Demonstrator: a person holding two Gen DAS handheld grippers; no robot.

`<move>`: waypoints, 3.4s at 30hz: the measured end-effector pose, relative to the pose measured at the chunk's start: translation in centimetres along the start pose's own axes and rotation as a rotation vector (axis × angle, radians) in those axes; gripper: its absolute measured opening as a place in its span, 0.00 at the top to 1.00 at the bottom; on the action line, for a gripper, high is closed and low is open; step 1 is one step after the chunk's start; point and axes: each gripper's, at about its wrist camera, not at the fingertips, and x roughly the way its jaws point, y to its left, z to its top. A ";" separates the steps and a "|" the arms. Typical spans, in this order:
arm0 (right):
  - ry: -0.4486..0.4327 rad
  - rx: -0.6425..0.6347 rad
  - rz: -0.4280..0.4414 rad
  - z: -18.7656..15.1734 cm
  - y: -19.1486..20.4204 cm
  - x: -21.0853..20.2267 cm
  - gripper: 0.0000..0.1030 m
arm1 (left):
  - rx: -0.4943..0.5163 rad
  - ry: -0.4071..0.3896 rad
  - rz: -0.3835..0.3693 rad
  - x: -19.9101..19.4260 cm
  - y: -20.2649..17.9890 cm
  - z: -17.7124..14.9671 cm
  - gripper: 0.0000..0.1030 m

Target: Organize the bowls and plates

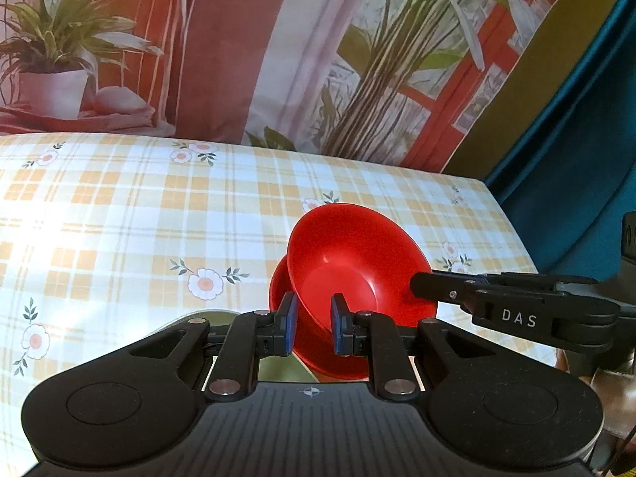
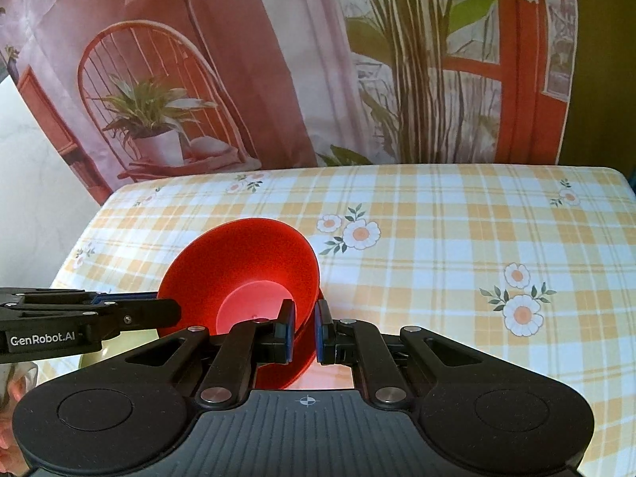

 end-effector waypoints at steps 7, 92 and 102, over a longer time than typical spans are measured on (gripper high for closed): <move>0.001 0.010 0.001 -0.1 -0.3 0.1 0.91 | 0.025 0.018 0.011 0.4 -0.2 -0.2 0.82; -0.253 0.324 0.028 -5.6 -0.9 -2.5 0.81 | 0.037 0.004 -0.011 0.7 -0.7 0.2 0.81; -0.260 0.270 0.077 -5.8 1.9 -3.4 0.81 | -0.029 -0.060 -0.001 -3.3 0.8 -1.1 0.81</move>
